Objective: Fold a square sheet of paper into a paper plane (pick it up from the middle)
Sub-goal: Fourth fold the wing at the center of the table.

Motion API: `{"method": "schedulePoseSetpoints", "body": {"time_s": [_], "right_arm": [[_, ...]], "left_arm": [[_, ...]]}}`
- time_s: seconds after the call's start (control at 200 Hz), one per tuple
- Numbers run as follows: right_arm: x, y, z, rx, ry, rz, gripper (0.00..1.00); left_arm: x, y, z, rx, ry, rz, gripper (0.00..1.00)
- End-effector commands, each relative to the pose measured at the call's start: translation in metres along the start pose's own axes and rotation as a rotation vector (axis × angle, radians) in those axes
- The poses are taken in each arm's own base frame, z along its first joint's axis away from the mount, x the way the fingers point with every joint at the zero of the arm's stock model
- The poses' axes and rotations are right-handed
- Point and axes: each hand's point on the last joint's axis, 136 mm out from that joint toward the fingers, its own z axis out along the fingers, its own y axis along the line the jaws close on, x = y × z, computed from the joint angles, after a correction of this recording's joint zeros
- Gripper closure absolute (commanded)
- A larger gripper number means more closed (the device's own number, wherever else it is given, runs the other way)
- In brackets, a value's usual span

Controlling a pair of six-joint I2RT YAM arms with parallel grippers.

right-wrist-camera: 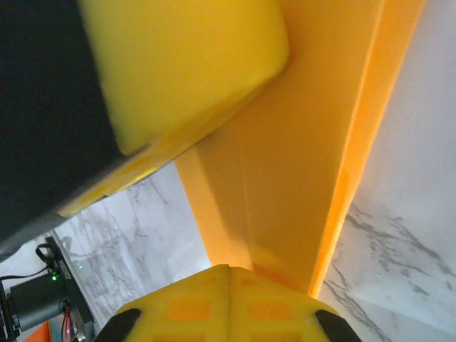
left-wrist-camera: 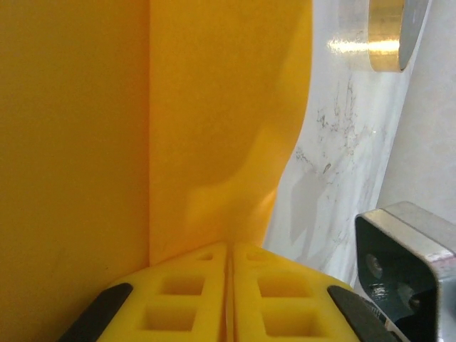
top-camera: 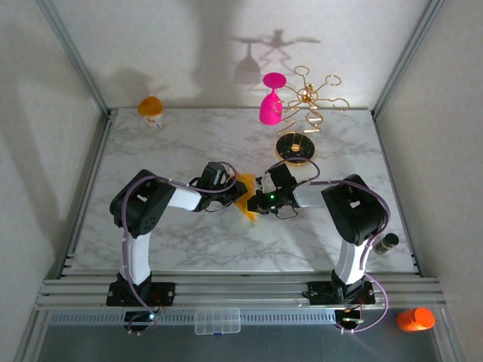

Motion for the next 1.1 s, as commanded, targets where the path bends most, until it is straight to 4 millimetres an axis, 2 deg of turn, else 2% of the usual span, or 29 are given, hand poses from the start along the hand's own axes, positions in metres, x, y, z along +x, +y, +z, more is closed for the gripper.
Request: {"method": "schedulePoseSetpoints", "body": {"time_s": [0.0, 0.31, 0.591, 1.096], "right_arm": [[0.017, 0.006, 0.0, -0.017, 0.044, 0.01, 0.94], [0.028, -0.009, 0.01, 0.03, 0.074, 0.033, 0.94], [0.019, 0.01, -0.003, 0.005, 0.046, -0.012, 0.94], [0.035, -0.002, 0.001, 0.033, 0.074, 0.02, 0.94]], "left_arm": [[0.01, 0.07, 0.005, -0.209, 0.014, -0.094, 0.89], [0.01, 0.076, 0.005, -0.23, 0.011, -0.109, 0.9], [0.009, 0.081, 0.004, -0.247, 0.008, -0.12, 0.9], [0.009, 0.085, 0.003, -0.253, 0.006, -0.133, 0.9]]}}
